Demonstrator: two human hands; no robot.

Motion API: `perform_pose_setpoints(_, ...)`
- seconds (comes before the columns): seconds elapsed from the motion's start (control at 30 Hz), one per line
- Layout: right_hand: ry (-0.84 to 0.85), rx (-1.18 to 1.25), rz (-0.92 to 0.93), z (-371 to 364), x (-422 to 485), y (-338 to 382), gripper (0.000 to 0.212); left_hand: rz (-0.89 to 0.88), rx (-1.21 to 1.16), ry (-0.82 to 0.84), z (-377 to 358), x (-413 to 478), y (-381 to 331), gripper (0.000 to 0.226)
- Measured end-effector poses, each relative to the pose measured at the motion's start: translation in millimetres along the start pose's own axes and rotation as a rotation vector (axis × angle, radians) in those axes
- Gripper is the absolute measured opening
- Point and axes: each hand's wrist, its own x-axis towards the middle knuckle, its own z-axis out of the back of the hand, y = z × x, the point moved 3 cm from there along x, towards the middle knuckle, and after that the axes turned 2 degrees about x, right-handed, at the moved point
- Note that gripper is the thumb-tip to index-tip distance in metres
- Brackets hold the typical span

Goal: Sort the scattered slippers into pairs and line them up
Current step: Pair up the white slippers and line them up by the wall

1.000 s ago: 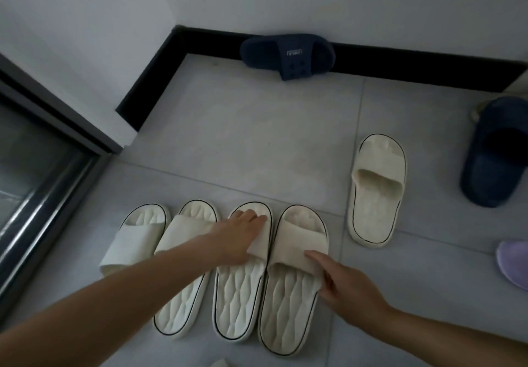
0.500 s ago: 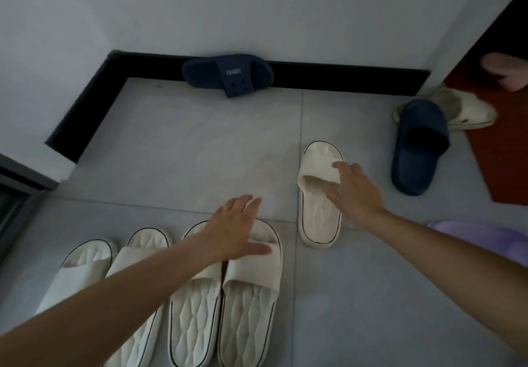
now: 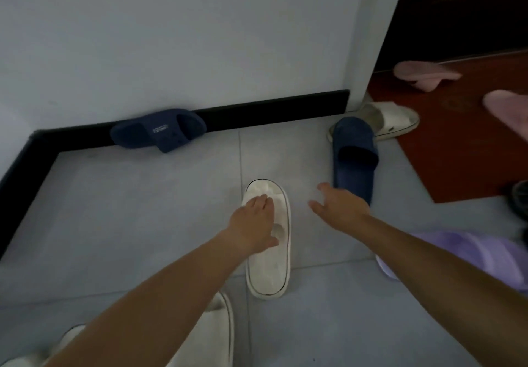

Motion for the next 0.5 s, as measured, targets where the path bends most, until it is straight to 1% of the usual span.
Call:
perform_pose_setpoints(0.1,-0.105,0.137,-0.031,17.7,10.7,-29.7,0.051,0.056,-0.004,0.008,-2.4,36.1,-14.6,0.103)
perform_pose_setpoints(0.17,-0.186,0.213,-0.053,31.9,22.0,-47.7,0.049,0.079,0.003,0.07,-11.5,54.6,-22.0,0.107)
perform_pose_setpoints(0.27,-0.39,0.315,-0.104,61.3,43.9,-78.1,0.044,0.118,-0.007,0.162,-29.4,72.7,-20.9,0.096)
perform_pose_setpoints(0.33,-0.497,0.378,-0.183,79.3,64.7,-101.1,0.041,0.13,-0.047,0.189,-36.7,78.5,-15.0,0.094)
perform_pose_setpoints(0.43,-0.517,0.423,-0.357,97.9,103.7,-132.3,0.044,0.109,-0.059,0.19,-38.4,76.9,-9.1,0.099)
perform_pose_setpoints(0.5,-0.476,0.406,-0.402,104.1,129.9,-144.3,0.049,0.109,-0.055,0.198,-37.3,72.9,-8.8,0.1)
